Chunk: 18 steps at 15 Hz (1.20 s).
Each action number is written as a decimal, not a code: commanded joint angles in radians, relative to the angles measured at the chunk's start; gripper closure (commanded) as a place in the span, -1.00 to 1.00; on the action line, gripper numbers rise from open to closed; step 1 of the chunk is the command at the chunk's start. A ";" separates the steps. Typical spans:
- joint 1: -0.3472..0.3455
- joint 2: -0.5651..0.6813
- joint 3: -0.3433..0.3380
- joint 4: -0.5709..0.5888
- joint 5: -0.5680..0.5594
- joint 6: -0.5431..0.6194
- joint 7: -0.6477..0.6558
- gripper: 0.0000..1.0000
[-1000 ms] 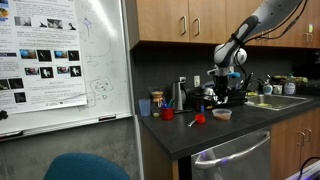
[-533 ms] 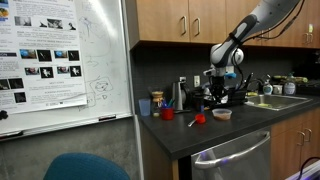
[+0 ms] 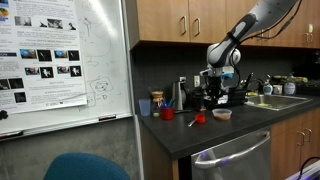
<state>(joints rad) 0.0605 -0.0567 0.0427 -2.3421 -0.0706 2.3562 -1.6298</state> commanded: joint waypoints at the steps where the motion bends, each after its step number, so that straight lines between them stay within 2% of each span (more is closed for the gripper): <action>1: 0.012 0.009 0.010 0.018 0.004 -0.006 0.023 0.91; 18: 0.012 0.078 0.029 0.075 -0.125 0.008 0.123 0.91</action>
<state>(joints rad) 0.0690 0.0032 0.0673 -2.2862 -0.1636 2.3596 -1.5426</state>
